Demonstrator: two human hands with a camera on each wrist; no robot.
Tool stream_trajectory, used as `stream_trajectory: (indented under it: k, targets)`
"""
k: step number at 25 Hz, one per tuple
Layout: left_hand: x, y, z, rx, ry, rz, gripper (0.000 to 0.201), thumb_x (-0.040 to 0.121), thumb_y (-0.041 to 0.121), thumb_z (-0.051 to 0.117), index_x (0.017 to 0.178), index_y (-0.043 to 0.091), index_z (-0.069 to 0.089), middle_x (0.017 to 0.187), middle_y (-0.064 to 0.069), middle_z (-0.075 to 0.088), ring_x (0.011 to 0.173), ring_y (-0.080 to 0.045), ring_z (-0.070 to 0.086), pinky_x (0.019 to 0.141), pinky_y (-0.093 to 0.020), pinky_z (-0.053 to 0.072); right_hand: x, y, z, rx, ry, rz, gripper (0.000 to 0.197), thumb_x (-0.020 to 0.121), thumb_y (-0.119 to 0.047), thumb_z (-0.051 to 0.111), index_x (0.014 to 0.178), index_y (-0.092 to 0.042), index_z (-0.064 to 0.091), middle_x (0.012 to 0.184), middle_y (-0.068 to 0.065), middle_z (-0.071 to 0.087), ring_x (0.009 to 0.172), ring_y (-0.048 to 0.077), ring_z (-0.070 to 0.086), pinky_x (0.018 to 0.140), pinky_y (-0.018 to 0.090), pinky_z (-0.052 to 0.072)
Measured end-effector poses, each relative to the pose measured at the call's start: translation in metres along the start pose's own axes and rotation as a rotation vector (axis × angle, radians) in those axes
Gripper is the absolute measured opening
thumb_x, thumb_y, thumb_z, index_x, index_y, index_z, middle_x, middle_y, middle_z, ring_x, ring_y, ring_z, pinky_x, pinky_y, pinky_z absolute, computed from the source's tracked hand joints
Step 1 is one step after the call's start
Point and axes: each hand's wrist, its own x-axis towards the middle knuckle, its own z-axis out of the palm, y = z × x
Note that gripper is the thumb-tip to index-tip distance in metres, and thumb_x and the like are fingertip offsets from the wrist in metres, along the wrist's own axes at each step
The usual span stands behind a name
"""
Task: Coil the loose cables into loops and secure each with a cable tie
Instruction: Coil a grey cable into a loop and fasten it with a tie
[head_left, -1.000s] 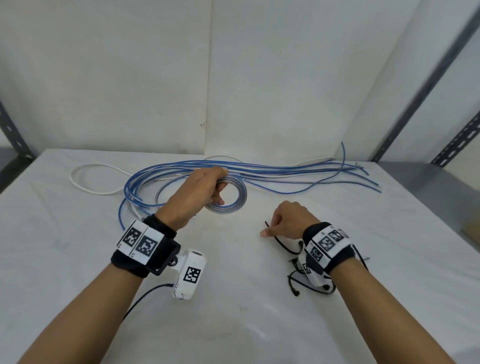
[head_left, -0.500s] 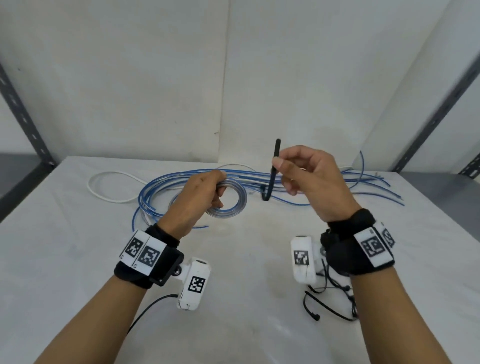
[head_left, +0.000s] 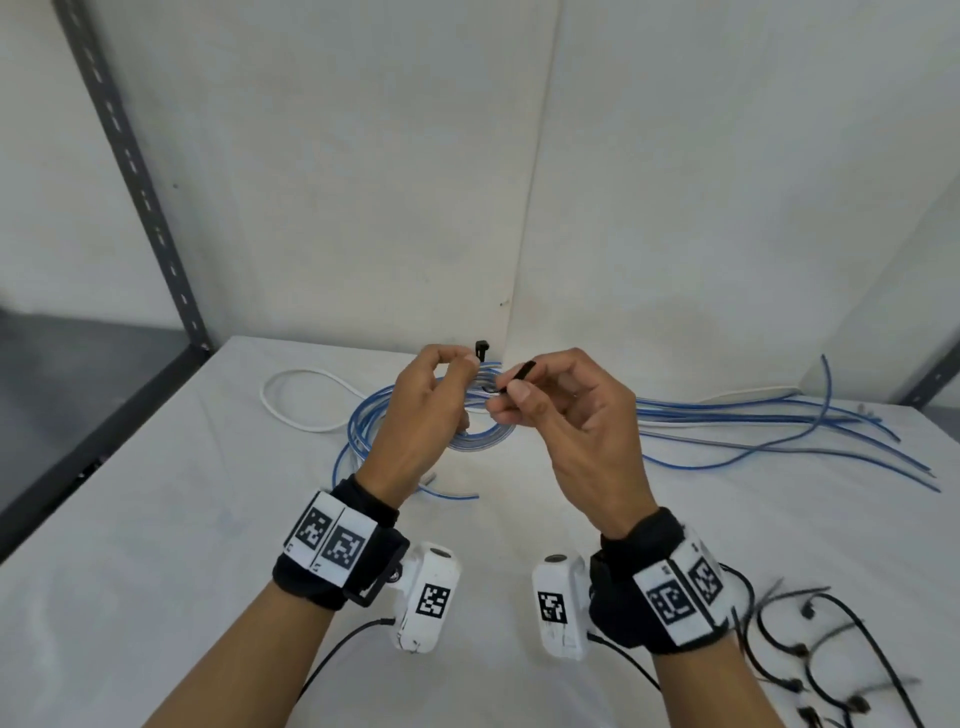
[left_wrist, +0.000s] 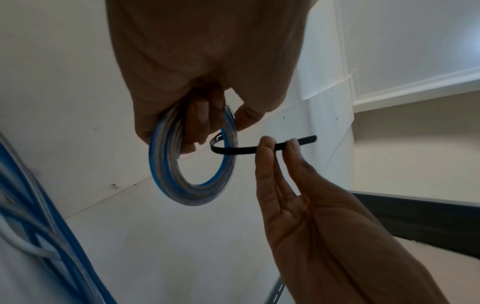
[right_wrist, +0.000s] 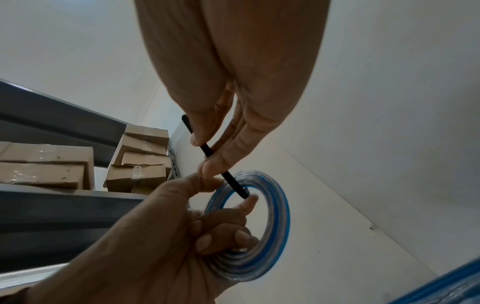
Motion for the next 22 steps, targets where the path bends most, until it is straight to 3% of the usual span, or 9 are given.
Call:
stream_trajectory:
  k: [2, 4, 6, 9, 13, 16, 18, 20, 22]
  targets:
    - [0.001, 0.002, -0.002, 0.012, 0.000, 0.060, 0.021, 0.101, 0.029, 0.054, 0.100, 0.013, 0.068, 0.054, 0.012, 0.050, 0.060, -0.018, 0.044, 0.062, -0.034, 0.040, -0.001, -0.001, 0.002, 0.032, -0.007, 0.003, 0.018, 0.091, -0.011, 0.066, 0.095, 0.006, 0.061, 0.093, 0.027, 0.069, 0.079, 0.031, 0.075, 0.079, 0.043, 0.062]
    - [0.000, 0.004, -0.005, 0.036, 0.011, 0.139, 0.018, 0.105, 0.020, 0.053, 0.099, 0.009, 0.066, 0.056, 0.014, 0.054, 0.063, -0.023, 0.042, 0.061, -0.034, 0.037, 0.000, 0.000, 0.002, 0.037, -0.009, 0.052, 0.018, 0.092, -0.015, 0.065, 0.094, 0.003, 0.063, 0.089, 0.023, 0.071, 0.071, 0.027, 0.071, 0.070, 0.037, 0.060]
    - [-0.001, 0.006, -0.006, 0.065, 0.006, 0.231, 0.016, 0.104, 0.017, 0.055, 0.094, 0.009, 0.063, 0.057, 0.013, 0.057, 0.061, -0.019, 0.044, 0.060, -0.032, 0.037, 0.001, 0.004, 0.001, 0.016, -0.014, 0.111, 0.019, 0.096, -0.016, 0.063, 0.093, 0.002, 0.065, 0.082, 0.018, 0.070, 0.062, 0.024, 0.061, 0.060, 0.032, 0.053]
    - [-0.003, 0.006, -0.003, 0.117, -0.019, 0.336, 0.018, 0.104, 0.019, 0.057, 0.087, 0.020, 0.062, 0.061, 0.002, 0.060, 0.055, -0.014, 0.043, 0.055, -0.030, 0.035, 0.002, 0.010, -0.001, 0.048, -0.015, 0.197, 0.019, 0.097, -0.017, 0.064, 0.089, 0.000, 0.067, 0.076, 0.014, 0.066, 0.058, 0.024, 0.049, 0.057, 0.030, 0.044]
    - [-0.003, 0.003, 0.001, 0.166, -0.036, 0.377, 0.014, 0.100, 0.026, 0.056, 0.088, 0.028, 0.063, 0.072, -0.002, 0.069, 0.060, -0.022, 0.053, 0.056, -0.032, 0.038, 0.005, 0.008, -0.007, 0.097, 0.000, 0.240, 0.017, 0.094, -0.017, 0.066, 0.081, -0.006, 0.069, 0.074, 0.014, 0.066, 0.057, 0.024, 0.044, 0.057, 0.030, 0.041]
    - [-0.003, 0.002, 0.002, 0.174, -0.039, 0.397, 0.012, 0.100, 0.027, 0.056, 0.090, 0.025, 0.063, 0.076, -0.006, 0.071, 0.069, -0.037, 0.060, 0.059, -0.043, 0.044, 0.005, 0.005, -0.009, 0.104, 0.000, 0.264, 0.020, 0.096, -0.012, 0.064, 0.077, -0.008, 0.068, 0.072, 0.013, 0.066, 0.055, 0.023, 0.044, 0.056, 0.029, 0.041]
    - [-0.004, 0.001, 0.003, 0.178, -0.040, 0.405, 0.013, 0.100, 0.027, 0.056, 0.091, 0.024, 0.064, 0.076, -0.007, 0.071, 0.071, -0.041, 0.060, 0.061, -0.047, 0.045, 0.005, 0.004, -0.009, 0.107, -0.002, 0.276, 0.020, 0.096, -0.011, 0.064, 0.076, -0.008, 0.068, 0.072, 0.012, 0.066, 0.055, 0.023, 0.045, 0.055, 0.028, 0.042]
    - [-0.004, 0.001, 0.003, 0.183, -0.043, 0.405, 0.013, 0.102, 0.025, 0.056, 0.092, 0.023, 0.064, 0.072, 0.000, 0.070, 0.065, -0.035, 0.058, 0.058, -0.045, 0.043, 0.005, 0.004, -0.009, 0.113, -0.006, 0.285, 0.019, 0.096, -0.011, 0.064, 0.077, -0.008, 0.068, 0.071, 0.012, 0.066, 0.054, 0.022, 0.045, 0.055, 0.027, 0.042]
    - [-0.004, 0.001, 0.004, 0.173, -0.049, 0.390, 0.015, 0.104, 0.018, 0.056, 0.091, 0.021, 0.063, 0.061, 0.013, 0.063, 0.055, -0.017, 0.048, 0.055, -0.035, 0.038, 0.005, 0.006, -0.008, 0.124, -0.008, 0.292, 0.018, 0.096, -0.009, 0.063, 0.079, -0.006, 0.067, 0.071, 0.012, 0.065, 0.054, 0.022, 0.046, 0.055, 0.027, 0.043]
